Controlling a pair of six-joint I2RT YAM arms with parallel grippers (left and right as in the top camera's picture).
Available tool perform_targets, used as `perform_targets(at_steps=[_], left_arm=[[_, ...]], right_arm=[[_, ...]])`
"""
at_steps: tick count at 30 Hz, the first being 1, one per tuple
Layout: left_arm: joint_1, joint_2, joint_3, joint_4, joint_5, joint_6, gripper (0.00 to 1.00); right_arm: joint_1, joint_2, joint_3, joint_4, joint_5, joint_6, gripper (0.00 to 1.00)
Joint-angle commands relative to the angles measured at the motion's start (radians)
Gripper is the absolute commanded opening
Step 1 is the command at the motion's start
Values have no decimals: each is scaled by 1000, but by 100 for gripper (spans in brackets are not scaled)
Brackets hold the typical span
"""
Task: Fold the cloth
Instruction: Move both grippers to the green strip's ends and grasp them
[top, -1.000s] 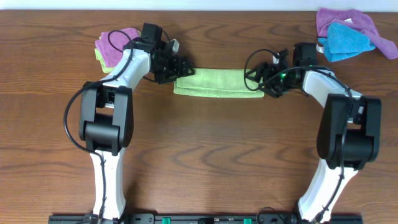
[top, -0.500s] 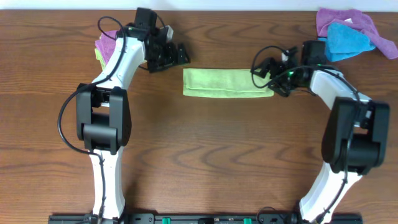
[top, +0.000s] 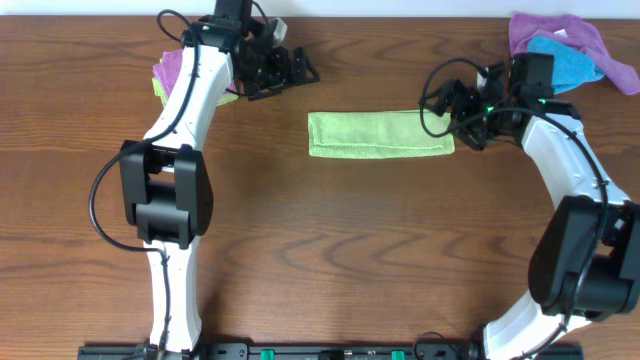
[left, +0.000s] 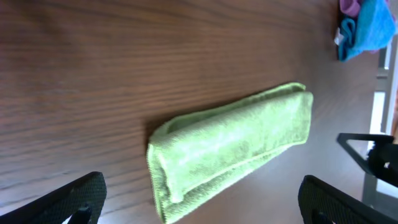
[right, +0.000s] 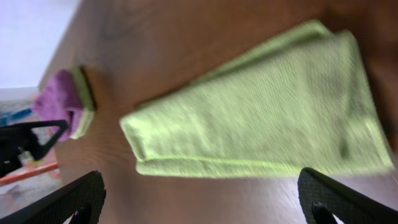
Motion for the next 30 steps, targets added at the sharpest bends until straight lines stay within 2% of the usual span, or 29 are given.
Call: perform_targets(at_steps=[1,6,7,8,9,11,12,13,16,24,30], left_arm=[[-19,21,20,-2,29,22,100],[-52,22,20,10,68,55,100],[-62,22,20,10,64,77,91],[-74,22,20,10,53,96,75],[-82,22,20,9,39,101,56],[-95,22,20,6,10,101,18],[-99,22,20,2,-8,101,6],[-100,22,20,-5,-28,100,6],[-100,22,20,-37,-88,101,6],[-92,22,20,-104,-75,101,6],[-200,22,20,-174,-481,202,6]], right_arm=[[4,-3,-4,-19,45,-4,99],[4,-7,-4,-8,-26,-5,99],[4,-10,-3,-3,-32,-5,99],[2,-14,-3,-1,-31,-5,98],[-3,-21,-3,-1,-31,-11,92],[-15,-39,-3,-2,-30,-21,71],[-26,-52,-3,-5,-25,-25,53],[-37,-69,-3,-9,-15,-28,37],[-69,-127,-3,-45,53,-43,3],[-65,-323,-3,-267,392,-166,1],[-20,-418,-3,-423,645,-220,1]])
